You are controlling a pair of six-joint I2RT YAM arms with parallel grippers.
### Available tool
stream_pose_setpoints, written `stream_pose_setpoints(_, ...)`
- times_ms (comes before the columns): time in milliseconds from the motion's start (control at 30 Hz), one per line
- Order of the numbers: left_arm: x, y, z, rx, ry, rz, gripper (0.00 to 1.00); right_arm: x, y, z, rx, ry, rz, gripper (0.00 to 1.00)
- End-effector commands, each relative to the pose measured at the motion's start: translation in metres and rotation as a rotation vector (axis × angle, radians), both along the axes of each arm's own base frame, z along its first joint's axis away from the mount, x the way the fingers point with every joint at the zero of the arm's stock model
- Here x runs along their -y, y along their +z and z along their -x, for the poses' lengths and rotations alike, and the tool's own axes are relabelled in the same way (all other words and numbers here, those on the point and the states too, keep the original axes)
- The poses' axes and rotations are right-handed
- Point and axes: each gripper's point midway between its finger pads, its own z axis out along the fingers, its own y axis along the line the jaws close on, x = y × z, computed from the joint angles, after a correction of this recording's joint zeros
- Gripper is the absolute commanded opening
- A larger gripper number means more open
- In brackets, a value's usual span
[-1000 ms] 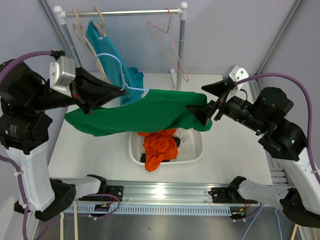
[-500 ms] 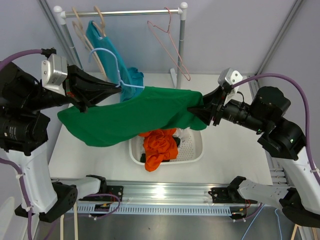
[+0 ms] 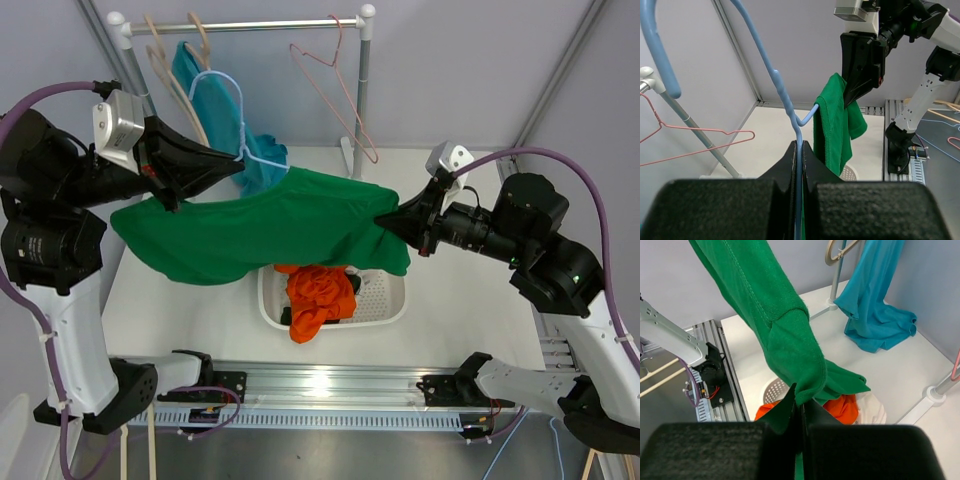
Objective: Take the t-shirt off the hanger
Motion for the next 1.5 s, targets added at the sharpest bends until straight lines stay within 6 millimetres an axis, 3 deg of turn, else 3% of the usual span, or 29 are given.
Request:
stream_pose_setpoints(0,-0.006,0.019,0.002,0.079,0.057,0.027,0.01,0.001,0.003,0.0,-0.007,-0.008,-0.016,0.0)
stream_pose_setpoints(167,-0.025,0.025,-0.028,0.081,0.279,0.077,0.01,0.015,0.008,-0.014,-0.017,-0.131,-0.019,0.0)
stream_pose_setpoints(333,-0.042,0.037,-0.042,0.106,0.43,0.125,0.01,0.024,-0.004,-0.023,-0.047,-0.208,0.006,0.0)
stream_pose_setpoints(600,-0.052,0.04,-0.042,0.131,0.497,0.152,0.01,0.07,0.02,-0.054,-0.019,-0.514,-0.114,0.0)
stream_pose_setpoints(867,-0.055,0.038,-0.037,0.145,0.504,0.147,0.01,0.15,0.034,-0.072,0.01,-0.935,-0.243,0.0)
stream_pose_setpoints(1200,-0.061,0.038,-0.037,0.162,0.542,0.16,0.01,0.185,0.033,-0.08,0.0,-1.13,-0.269,0.0)
stream_pose_setpoints(1267,-0.063,0.039,-0.039,0.162,0.549,0.166,0.01,0.179,0.033,-0.081,0.002,-1.088,-0.258,0.0)
stream_pose_setpoints(1367,-0.063,0.046,-0.041,0.143,0.55,0.207,0.01,0.138,0.023,-0.084,-0.052,-0.897,-0.225,0.0)
stream_pose_setpoints(1467,-0.062,0.056,-0.043,0.142,0.541,0.25,0.01,0.09,-0.002,-0.091,-0.142,-0.703,-0.187,0.0)
